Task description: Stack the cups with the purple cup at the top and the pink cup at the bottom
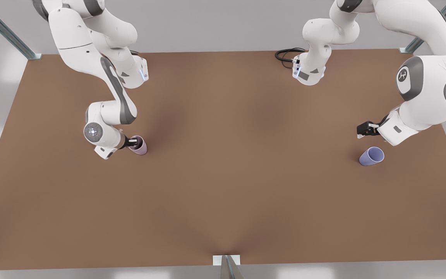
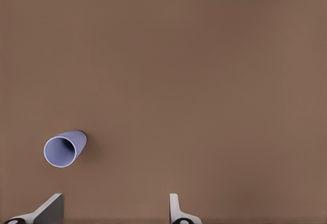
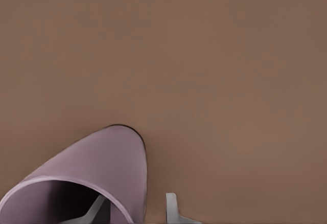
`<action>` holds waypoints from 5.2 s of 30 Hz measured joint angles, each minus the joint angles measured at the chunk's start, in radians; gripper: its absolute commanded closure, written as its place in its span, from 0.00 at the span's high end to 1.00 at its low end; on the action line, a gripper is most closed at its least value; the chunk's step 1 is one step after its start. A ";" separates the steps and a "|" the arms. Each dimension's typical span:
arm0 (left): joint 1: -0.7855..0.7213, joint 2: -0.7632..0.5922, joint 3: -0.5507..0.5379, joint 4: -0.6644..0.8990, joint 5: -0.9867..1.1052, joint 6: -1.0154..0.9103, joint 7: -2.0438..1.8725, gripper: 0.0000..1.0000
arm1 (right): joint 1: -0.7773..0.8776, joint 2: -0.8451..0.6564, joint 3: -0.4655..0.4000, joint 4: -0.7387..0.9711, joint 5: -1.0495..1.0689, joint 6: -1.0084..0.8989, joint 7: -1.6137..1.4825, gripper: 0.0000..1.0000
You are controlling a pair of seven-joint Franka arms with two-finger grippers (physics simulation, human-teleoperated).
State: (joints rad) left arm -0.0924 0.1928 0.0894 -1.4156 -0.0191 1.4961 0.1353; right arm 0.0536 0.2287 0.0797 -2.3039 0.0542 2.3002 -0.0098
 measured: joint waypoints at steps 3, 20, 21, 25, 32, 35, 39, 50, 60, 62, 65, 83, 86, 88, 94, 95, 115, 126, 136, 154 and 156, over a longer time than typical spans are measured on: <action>0.000 0.001 0.000 0.000 0.000 -0.001 0.000 1.00 | 0.003 0.024 0.000 0.000 0.000 0.019 0.002 0.41; 0.000 0.011 0.003 -0.002 0.002 -0.019 0.000 1.00 | 0.002 0.086 0.125 0.237 0.012 0.018 0.025 0.21; 0.000 0.015 0.003 -0.001 0.001 -0.019 0.000 1.00 | 0.003 0.135 0.174 0.330 0.012 -0.001 0.044 0.21; 0.001 0.028 0.005 0.000 0.003 -0.002 0.000 1.00 | 0.169 0.405 0.246 0.821 -0.010 -0.127 0.166 0.21; 0.000 0.030 0.007 -0.003 0.003 0.004 -0.001 1.00 | 0.495 0.848 0.190 1.538 -0.050 -0.341 0.416 0.21; 0.001 0.020 0.005 -0.001 0.003 0.002 -0.002 1.00 | 0.543 0.903 0.159 1.561 -0.054 -0.344 0.501 0.21; -0.003 0.014 0.013 0.007 0.003 -0.004 -0.003 1.00 | 0.572 0.945 0.129 1.563 -0.056 -0.318 0.593 0.21; -0.001 0.019 0.015 0.000 -0.005 -0.003 -0.005 1.00 | 0.589 0.950 0.109 1.559 -0.061 -0.284 0.766 1.00; 0.137 0.065 0.143 -0.357 -0.003 0.347 0.062 1.00 | 0.433 0.564 0.111 1.402 -0.060 -0.442 0.840 1.00; 0.168 0.087 0.144 -0.375 -0.004 0.407 0.076 1.00 | 0.269 0.308 0.108 1.174 -0.063 -0.519 0.817 1.00; 0.220 0.130 0.144 -0.406 -0.007 0.481 0.095 1.00 | 0.031 0.062 0.107 0.927 -0.066 -0.616 0.746 1.00; 0.276 0.264 0.145 -0.516 -0.028 0.718 0.180 1.00 | -0.123 -0.029 0.113 0.805 -0.197 -0.650 -0.088 1.00; 0.279 0.279 0.144 -0.516 -0.027 0.736 0.187 0.56 | -0.130 -0.033 0.109 0.806 -0.175 -0.689 -0.098 1.00; 0.279 0.279 0.144 -0.516 -0.026 0.736 0.189 0.30 | -0.134 -0.035 0.107 0.807 -0.166 -0.718 -0.086 1.00; 0.280 0.277 0.143 -0.517 -0.036 0.712 0.181 0.21 | -0.144 -0.034 0.104 0.819 -0.149 -0.783 -0.033 1.00; 0.280 0.279 0.143 -0.517 -0.040 0.709 0.183 0.21 | -0.145 -0.035 0.104 0.819 -0.147 -0.790 -0.026 1.00; -0.351 0.412 0.035 0.202 -0.086 0.304 -0.124 0.21 | -0.179 -0.028 0.105 0.822 -0.097 -0.796 0.041 1.00; -0.441 0.541 -0.048 0.357 -0.163 0.249 -0.461 0.21 | -0.187 -0.028 0.104 0.820 -0.095 -0.786 0.035 1.00; -0.470 0.563 -0.050 0.284 -0.197 0.261 -0.666 0.21 | -0.187 -0.028 0.104 0.820 -0.095 -0.787 0.032 1.00; -0.463 0.583 -0.051 0.268 -0.213 0.319 -0.842 0.21 | -0.195 -0.028 0.104 0.820 -0.093 -0.790 0.020 1.00; -0.465 0.589 -0.050 0.268 -0.212 0.323 -0.852 0.21 | -0.195 -0.028 0.104 0.820 -0.093 -0.790 0.019 1.00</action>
State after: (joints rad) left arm -0.5576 0.7823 0.0392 -1.1477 -0.2313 1.8186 -0.7172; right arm -0.1412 0.2011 0.1837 -1.4838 -0.0389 1.5101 0.0091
